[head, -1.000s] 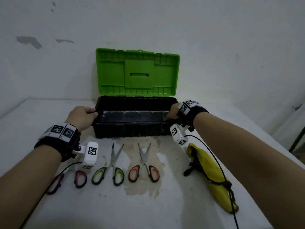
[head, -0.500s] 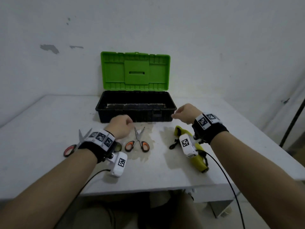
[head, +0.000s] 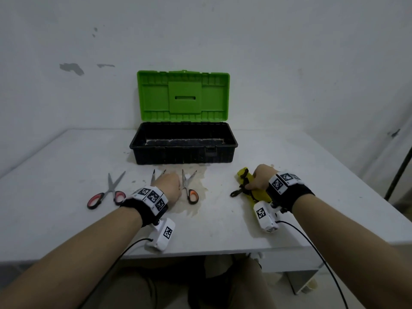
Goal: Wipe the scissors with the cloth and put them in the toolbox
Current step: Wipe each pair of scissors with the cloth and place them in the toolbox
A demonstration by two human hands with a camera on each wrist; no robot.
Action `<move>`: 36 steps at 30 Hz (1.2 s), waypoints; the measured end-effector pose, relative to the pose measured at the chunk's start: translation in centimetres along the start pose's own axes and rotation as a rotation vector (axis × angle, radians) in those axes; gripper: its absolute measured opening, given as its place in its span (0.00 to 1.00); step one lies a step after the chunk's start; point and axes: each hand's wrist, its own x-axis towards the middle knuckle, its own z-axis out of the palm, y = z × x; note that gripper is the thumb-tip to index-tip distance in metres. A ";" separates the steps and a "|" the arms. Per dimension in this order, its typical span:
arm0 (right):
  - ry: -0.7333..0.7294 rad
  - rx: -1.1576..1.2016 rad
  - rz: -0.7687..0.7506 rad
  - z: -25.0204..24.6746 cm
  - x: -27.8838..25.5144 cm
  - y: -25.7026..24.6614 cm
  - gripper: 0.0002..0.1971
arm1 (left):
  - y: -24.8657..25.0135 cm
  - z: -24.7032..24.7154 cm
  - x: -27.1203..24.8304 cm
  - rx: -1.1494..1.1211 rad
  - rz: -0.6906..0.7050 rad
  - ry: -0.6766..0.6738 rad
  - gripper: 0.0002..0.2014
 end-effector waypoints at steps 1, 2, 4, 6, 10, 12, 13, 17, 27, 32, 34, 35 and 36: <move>-0.001 0.013 -0.001 0.0 0.1 0.1 0.22 | 0.0 0.0 0.2 0.001 0.002 -0.005 0.08; 0.006 0.029 -0.004 -0.1 0.1 0.2 0.22 | -0.1 -0.1 0.4 -0.002 0.001 -0.013 0.09; 0.035 0.069 -0.019 -0.2 0.1 0.4 0.21 | -0.3 -0.2 0.5 -0.011 0.009 -0.019 0.09; 0.059 0.114 -0.039 -0.4 -0.2 0.5 0.21 | -0.6 -0.6 0.3 -0.050 0.025 -0.012 0.07; 0.123 0.304 -0.063 -0.6 -0.8 0.5 0.21 | -1.3 -1.4 -0.3 -0.250 0.092 0.040 0.01; 0.164 0.432 -0.117 -0.5 -1.2 0.2 0.19 | -1.7 -1.7 -0.6 -0.370 0.135 0.090 0.03; 0.170 0.472 -0.142 -0.4 -1.5 0.0 0.19 | -1.8 -1.6 -0.7 -0.414 0.154 0.117 0.05; -0.014 0.890 -0.165 -0.3 -3.5 -1.5 0.13 | -1.6 -1.1 -1.9 -0.698 0.160 0.179 0.05; 0.099 0.855 -0.296 1.1 -4.7 -2.1 0.09 | -0.8 0.1 -3.5 -0.924 0.139 0.088 0.02; 0.455 0.452 -0.324 1.1 -5.3 -2.9 0.14 | -0.4 -0.1 -3.6 -0.951 0.139 0.091 0.03; 0.531 0.348 -0.304 0.7 -5.5 -3.0 0.14 | -0.2 -0.1 -3.5 -0.952 0.137 0.090 0.03; 0.555 0.311 -0.274 0.4 -5.7 -3.1 0.14 | 0.0 -0.1 -3.5 -0.955 0.137 0.087 0.03; 0.577 0.288 -0.251 0.3 -5.8 -3.2 0.14 | 0.1 -0.1 -3.6 -0.958 0.139 0.083 0.02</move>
